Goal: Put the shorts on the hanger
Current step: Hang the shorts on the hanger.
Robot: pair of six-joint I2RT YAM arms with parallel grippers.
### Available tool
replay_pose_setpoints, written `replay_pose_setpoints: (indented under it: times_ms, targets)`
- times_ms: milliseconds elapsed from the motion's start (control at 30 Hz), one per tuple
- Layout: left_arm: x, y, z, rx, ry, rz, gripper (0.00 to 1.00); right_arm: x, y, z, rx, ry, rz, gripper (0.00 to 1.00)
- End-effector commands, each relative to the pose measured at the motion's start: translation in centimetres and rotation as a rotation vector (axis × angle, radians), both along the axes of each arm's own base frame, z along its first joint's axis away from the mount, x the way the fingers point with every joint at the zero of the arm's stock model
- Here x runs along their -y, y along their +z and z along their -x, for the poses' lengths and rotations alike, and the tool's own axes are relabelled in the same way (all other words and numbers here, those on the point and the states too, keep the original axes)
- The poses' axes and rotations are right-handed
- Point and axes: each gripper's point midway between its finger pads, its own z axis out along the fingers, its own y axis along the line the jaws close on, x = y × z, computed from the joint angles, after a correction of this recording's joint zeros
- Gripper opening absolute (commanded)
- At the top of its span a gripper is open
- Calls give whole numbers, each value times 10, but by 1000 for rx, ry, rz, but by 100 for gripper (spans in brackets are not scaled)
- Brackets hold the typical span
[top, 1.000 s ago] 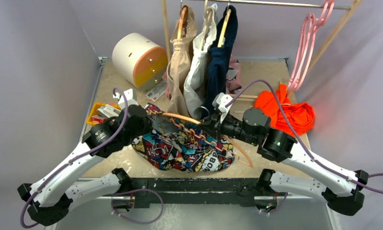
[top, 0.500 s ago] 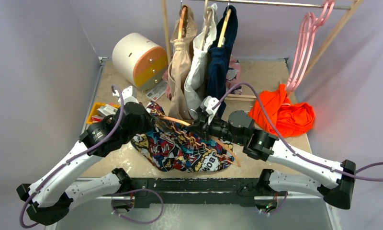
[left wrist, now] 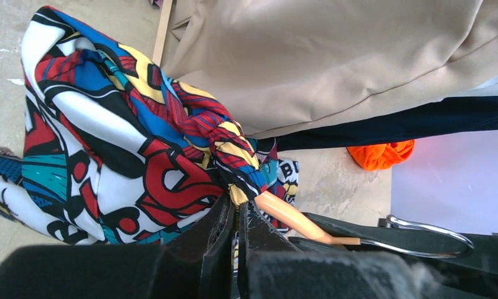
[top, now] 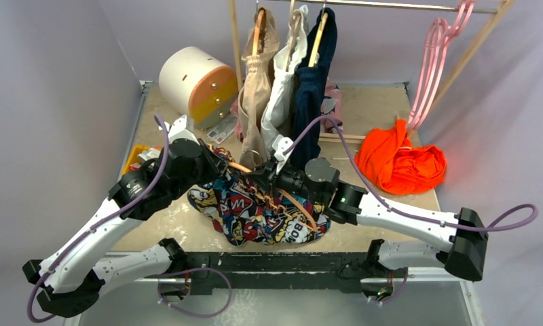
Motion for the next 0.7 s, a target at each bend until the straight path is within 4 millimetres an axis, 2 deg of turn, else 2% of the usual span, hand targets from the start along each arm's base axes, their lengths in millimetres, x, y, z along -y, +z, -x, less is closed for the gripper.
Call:
replay_pose_setpoints:
  times_ms: [0,100,233,367,533,667]
  targets:
    - [12,50,-3,100,-29,126,0,-19,55,12,103,97,-187,0]
    - [0,63,0,133,-15,101,0,-21,59,12,117,108,-152,0]
    - [-22,79,5,180,24,69,0,-10,53,15,125,108,-78,0]
    - [-37,88,8,208,49,38,0,-8,23,34,72,210,31,0]
    - [-31,90,6,214,21,21,0,-4,23,59,29,318,15,0]
    - [-9,83,7,198,-67,43,0,4,42,63,58,308,-74,0]
